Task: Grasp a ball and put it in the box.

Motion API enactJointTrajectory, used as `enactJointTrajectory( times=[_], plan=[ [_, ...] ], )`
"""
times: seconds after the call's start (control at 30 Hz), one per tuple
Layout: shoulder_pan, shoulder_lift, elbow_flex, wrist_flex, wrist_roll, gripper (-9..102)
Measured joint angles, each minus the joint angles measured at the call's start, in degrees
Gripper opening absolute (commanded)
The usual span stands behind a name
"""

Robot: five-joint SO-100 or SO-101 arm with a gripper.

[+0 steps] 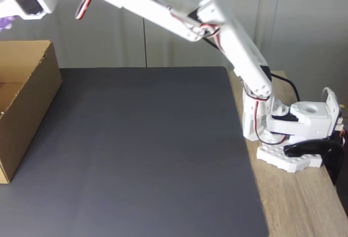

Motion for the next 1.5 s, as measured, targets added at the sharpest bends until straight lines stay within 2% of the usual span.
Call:
enactJointTrajectory(
  times=[0.2, 0.43, 0.83, 1.1, 1.5],
  plan=[
    [-0.5, -9.3, -9.8, 0.0, -0.4, 15],
    [-0.6, -13.1, -10.3, -0.8, -0.5, 21],
    [-0.6, -17.4, -10.4, -6.3, -0.2, 23],
    [-0.5, -18.5, -10.4, -7.3, -0.2, 41],
    [0.2, -18.4, -10.4, -6.8, -0.3, 36]
  ],
)
